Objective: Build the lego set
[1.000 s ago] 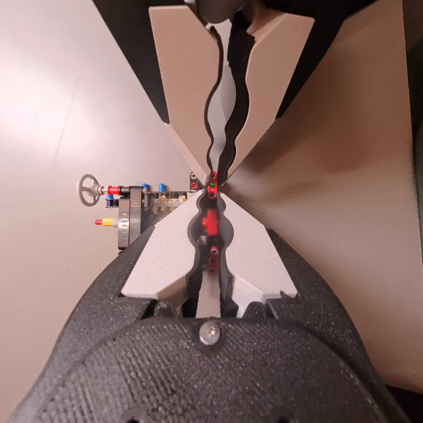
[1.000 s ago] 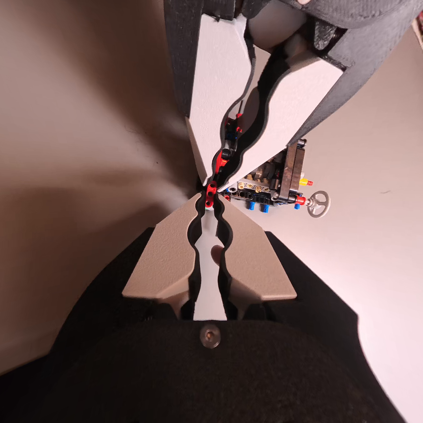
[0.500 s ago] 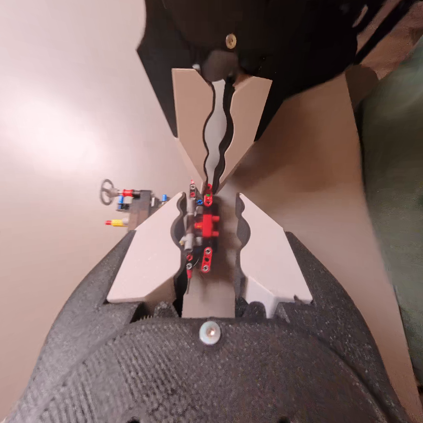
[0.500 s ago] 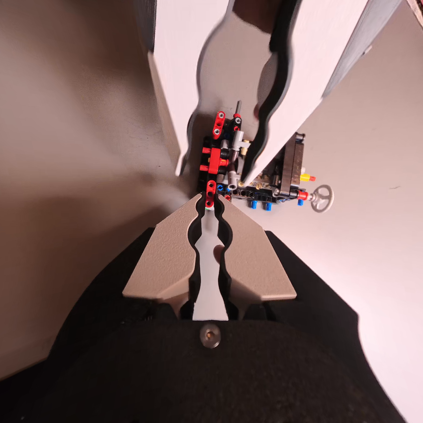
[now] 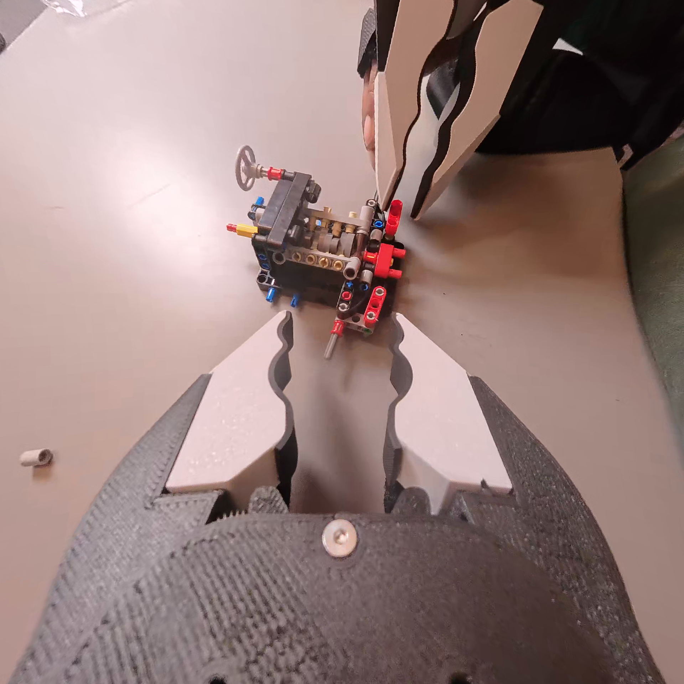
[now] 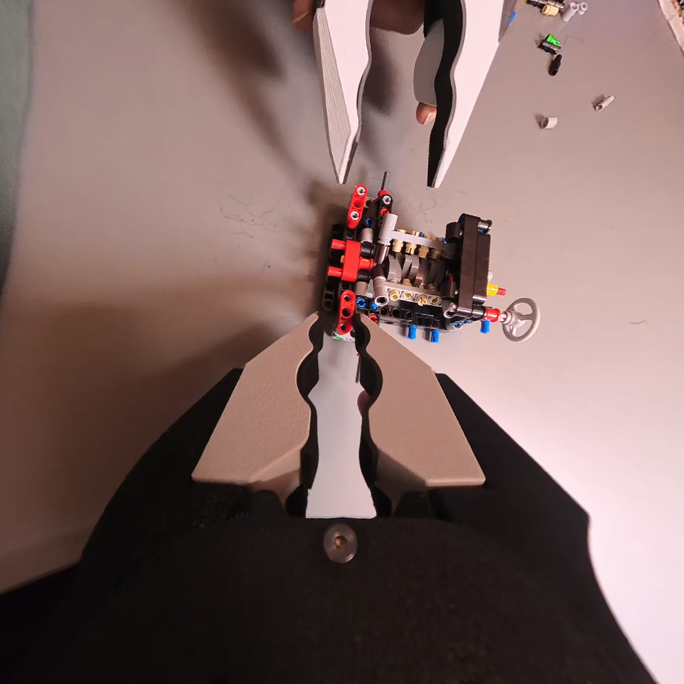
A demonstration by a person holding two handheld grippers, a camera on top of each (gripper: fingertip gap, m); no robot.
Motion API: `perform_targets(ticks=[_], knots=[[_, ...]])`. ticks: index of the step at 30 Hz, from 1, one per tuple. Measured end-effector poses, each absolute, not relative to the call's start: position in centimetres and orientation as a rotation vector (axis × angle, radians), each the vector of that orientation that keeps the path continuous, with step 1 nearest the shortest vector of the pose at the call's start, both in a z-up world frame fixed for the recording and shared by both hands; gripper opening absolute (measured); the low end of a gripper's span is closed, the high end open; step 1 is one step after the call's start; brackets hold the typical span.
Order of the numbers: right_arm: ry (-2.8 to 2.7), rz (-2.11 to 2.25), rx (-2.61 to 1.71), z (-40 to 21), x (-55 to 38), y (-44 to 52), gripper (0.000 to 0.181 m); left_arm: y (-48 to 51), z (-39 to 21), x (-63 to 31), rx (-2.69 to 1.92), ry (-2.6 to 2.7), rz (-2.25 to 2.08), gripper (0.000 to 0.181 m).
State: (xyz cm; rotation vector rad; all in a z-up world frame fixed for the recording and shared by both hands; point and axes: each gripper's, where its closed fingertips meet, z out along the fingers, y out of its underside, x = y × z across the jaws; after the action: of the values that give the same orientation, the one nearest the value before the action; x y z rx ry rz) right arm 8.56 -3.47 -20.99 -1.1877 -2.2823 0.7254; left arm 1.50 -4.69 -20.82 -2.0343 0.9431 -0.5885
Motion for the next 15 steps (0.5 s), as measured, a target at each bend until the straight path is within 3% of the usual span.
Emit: perform_targets(ticks=[1,10,15], knots=[[-2.273,0.730,-1.192,-20.9,8.5,-3.4,0.015,-4.7,-20.8,1.5,-2.031,0.943,-0.587,0.051],[-2.252,0.731,-1.204,-20.8,7.8,-3.6,0.008,-4.4,-21.6,2.2,-2.010,0.986,-0.534,0.056],[-2.284,0.694,-1.218,-21.1,7.9,-3.6,0.006,-4.6,-22.1,2.8,-1.999,1.034,-0.477,0.043]])
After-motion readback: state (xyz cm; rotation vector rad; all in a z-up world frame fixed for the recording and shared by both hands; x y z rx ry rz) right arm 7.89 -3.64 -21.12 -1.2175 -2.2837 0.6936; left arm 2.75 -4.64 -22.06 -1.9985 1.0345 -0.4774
